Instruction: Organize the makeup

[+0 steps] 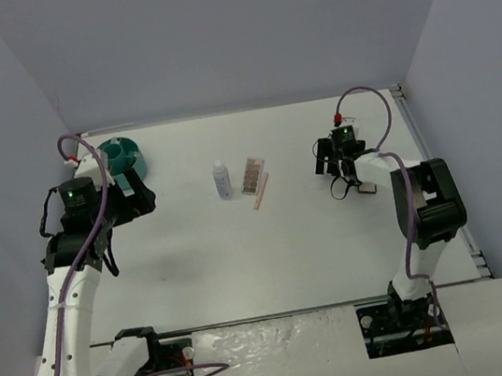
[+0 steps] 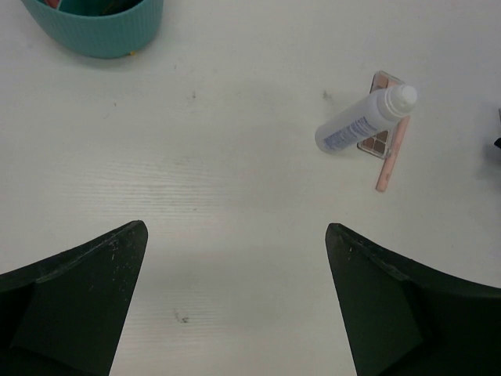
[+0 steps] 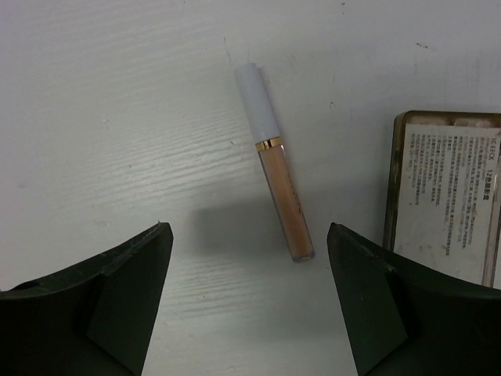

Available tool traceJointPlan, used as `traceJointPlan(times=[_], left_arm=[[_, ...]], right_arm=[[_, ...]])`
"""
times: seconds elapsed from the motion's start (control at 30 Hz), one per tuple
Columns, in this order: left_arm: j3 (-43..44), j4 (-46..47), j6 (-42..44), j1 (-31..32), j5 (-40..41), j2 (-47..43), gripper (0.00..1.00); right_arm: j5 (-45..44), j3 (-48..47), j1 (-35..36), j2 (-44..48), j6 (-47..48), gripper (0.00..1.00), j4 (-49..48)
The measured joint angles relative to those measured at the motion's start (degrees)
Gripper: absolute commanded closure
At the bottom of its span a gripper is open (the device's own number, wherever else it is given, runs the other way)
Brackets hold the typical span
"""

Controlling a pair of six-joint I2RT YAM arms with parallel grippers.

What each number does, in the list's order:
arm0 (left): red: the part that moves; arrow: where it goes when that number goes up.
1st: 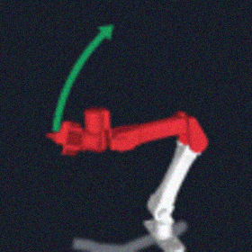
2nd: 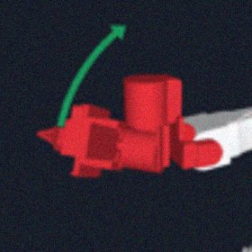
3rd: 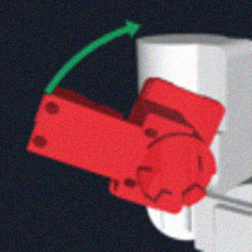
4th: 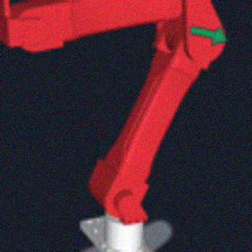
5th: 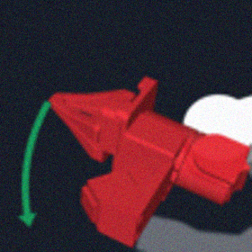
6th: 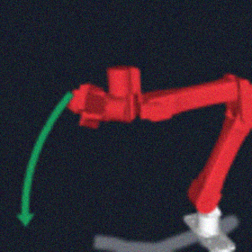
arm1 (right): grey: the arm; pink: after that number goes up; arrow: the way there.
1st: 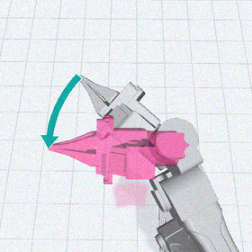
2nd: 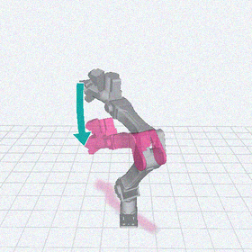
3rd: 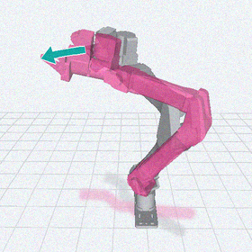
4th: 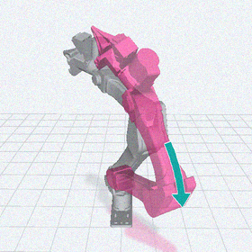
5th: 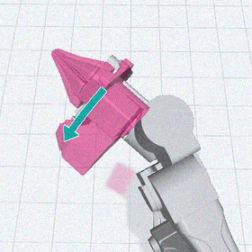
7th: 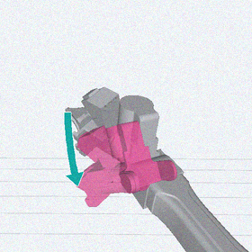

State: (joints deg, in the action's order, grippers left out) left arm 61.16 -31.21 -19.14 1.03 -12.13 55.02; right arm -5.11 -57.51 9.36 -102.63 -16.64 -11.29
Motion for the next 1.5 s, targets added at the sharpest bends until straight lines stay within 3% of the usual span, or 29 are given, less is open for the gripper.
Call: traceJointPlan(times=[0.27,0.4,0.47,0.73,1.07,1.3,1.5], left_arm=[[-0.9,-0.9,0.0,0.9,-1.9,-0.4,0.03],[-0.9,-0.9,-0.7,0.9,-3.9,-0.3,0.03],[-0.9,-0.8,-1.3,0.9,-5.1,-0.2,0.03],[-0.6,2.0,-6.7,3.4,-10.5,0.5,0.03],[1.6,10.2,-13.8,16.9,-10.5,5.8,0.03],[1.6,16.4,-18.4,20.9,-8.7,10.2,0.04],[1.6,21.2,-20.8,25.6,-7.4,12.3,0.22]], right_arm=[[1.0,-3.0,-0.8,-4.8,2.9,0.58,0.0],[1.7,-3.0,-0.8,-5.0,3.2,0.89,0.2],[1.9,-2.9,-0.8,-5.0,3.2,0.98,0.1],[2.9,3.8,1.9,0.4,3.3,1.0,-2.7],[12.5,16.6,22.6,22.6,4.5,1.0,-17.8],[16.1,21.0,31.4,30.5,4.4,1.0,-30.0],[18.0,21.3,35.7,31.0,3.4,1.0,-35.4]])
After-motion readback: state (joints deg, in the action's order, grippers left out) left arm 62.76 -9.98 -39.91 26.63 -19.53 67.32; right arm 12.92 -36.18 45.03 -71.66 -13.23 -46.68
